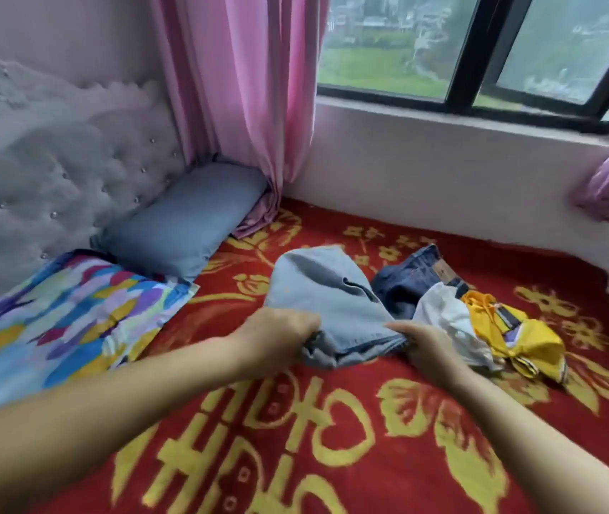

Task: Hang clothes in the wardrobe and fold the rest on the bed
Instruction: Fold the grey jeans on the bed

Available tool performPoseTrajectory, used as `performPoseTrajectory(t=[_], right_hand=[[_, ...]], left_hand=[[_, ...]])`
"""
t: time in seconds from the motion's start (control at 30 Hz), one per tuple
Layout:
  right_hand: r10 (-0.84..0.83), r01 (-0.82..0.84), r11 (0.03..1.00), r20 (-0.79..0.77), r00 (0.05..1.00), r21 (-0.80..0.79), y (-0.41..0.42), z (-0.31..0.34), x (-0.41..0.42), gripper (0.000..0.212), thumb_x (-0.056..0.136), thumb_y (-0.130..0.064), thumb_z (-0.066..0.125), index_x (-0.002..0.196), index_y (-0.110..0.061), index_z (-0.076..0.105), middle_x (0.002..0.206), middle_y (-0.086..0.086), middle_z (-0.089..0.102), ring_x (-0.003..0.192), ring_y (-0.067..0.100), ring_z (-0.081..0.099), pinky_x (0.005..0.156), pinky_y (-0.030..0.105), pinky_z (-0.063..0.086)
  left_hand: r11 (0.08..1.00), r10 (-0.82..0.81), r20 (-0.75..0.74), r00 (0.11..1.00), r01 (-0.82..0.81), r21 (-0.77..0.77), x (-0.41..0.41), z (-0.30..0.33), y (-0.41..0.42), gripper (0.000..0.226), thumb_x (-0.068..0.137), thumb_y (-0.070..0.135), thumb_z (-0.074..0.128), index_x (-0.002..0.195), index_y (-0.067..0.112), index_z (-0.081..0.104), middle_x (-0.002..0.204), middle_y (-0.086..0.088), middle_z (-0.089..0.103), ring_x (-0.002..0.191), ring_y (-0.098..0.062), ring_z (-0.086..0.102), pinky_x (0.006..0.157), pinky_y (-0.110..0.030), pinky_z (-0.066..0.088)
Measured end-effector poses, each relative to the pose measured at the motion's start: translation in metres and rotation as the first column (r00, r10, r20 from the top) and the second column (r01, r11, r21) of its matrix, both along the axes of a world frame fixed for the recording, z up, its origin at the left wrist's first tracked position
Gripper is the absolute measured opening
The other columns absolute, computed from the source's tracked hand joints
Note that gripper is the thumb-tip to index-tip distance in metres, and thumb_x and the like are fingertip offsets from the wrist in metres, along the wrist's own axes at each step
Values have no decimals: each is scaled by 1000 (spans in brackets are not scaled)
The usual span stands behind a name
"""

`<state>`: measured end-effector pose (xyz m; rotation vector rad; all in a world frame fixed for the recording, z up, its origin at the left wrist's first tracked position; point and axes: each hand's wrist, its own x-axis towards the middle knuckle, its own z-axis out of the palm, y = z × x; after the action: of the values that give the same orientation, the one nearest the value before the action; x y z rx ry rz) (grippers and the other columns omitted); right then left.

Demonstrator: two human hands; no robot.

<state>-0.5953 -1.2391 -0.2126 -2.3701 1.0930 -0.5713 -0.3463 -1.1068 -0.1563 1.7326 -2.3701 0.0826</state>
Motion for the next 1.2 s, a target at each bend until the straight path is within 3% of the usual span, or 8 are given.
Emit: performPoseTrajectory(t=[0.23, 0.37, 0.47, 0.63, 0.73, 0.93, 1.07, 1.2], right_hand=[[274, -88, 906, -415, 868, 414, 96, -271, -69, 41, 86, 0, 53, 120, -16, 67, 131, 1, 60, 132, 16, 45, 105, 26, 36], [548, -221, 820, -613, 569, 527, 156, -323, -104, 38, 90, -11, 44, 121, -28, 58, 132, -13, 53, 146, 10, 16, 117, 38, 17], [640, -234, 755, -608, 470, 613, 180, -319, -116, 33, 86, -10, 43, 111, -23, 60, 121, -5, 58, 133, 13, 38, 106, 35, 31], [612, -71, 699, -543, 575, 712, 156, -300, -102, 22, 76, -5, 44, 87, -8, 63, 93, 10, 68, 87, 24, 60, 67, 33, 35], [463, 28, 680, -459, 758, 732, 117, -302, -88, 13, 79, -2, 51, 83, -1, 63, 82, 11, 66, 76, 14, 53, 66, 32, 34], [-69, 347, 650, -402, 913, 677, 77, -333, -52, 20, 81, 0, 48, 88, -15, 60, 86, 2, 64, 86, 23, 58, 68, 32, 39], [-395, 597, 636, -457, 797, 489, 95, -351, -35, 29, 91, -10, 51, 120, -9, 51, 116, 17, 57, 111, 35, 53, 84, 37, 39], [-174, 178, 984, -376, 910, -26, 122, -341, -22, 58, 84, -18, 54, 140, -13, 45, 145, 18, 43, 137, 38, 37, 106, 60, 30]], left_hand=[[840, -195, 58, 979, 136, 526, -75, -287, 103, 15, 68, 37, 60, 69, 22, 61, 69, 8, 62, 61, -6, 62, 51, -23, 44], [485, -110, -48, 993, 95, 870, -131, -338, 163, 23, 86, 8, 48, 109, 9, 49, 110, -16, 59, 100, -35, 60, 52, -36, 30], [374, -33, -119, 992, 122, 919, -140, -338, 182, 27, 87, 7, 46, 114, 10, 44, 111, -21, 59, 99, -40, 59, 53, -35, 30], [320, 120, -225, 967, 177, 931, -110, -320, 141, 14, 83, 24, 56, 87, 20, 43, 94, -13, 64, 80, -31, 60, 62, -35, 44], [254, 257, -278, 925, 213, 943, -70, -318, 74, 28, 80, 8, 61, 107, 7, 58, 111, -10, 64, 98, -26, 59, 76, -29, 46], [466, 538, -89, 838, -208, 860, -18, -361, -18, 29, 83, 20, 64, 106, 11, 50, 103, -5, 59, 100, -26, 55, 70, -27, 43], [545, 550, 231, 803, -554, 629, -44, -401, 5, 60, 96, 26, 45, 149, 13, 21, 152, -13, 27, 141, -27, 25, 114, -50, 20], [875, 350, 116, 930, -368, 315, -80, -412, 64, 69, 91, 41, 34, 149, 7, 22, 156, -17, 23, 145, -27, 22, 109, -63, 24]])
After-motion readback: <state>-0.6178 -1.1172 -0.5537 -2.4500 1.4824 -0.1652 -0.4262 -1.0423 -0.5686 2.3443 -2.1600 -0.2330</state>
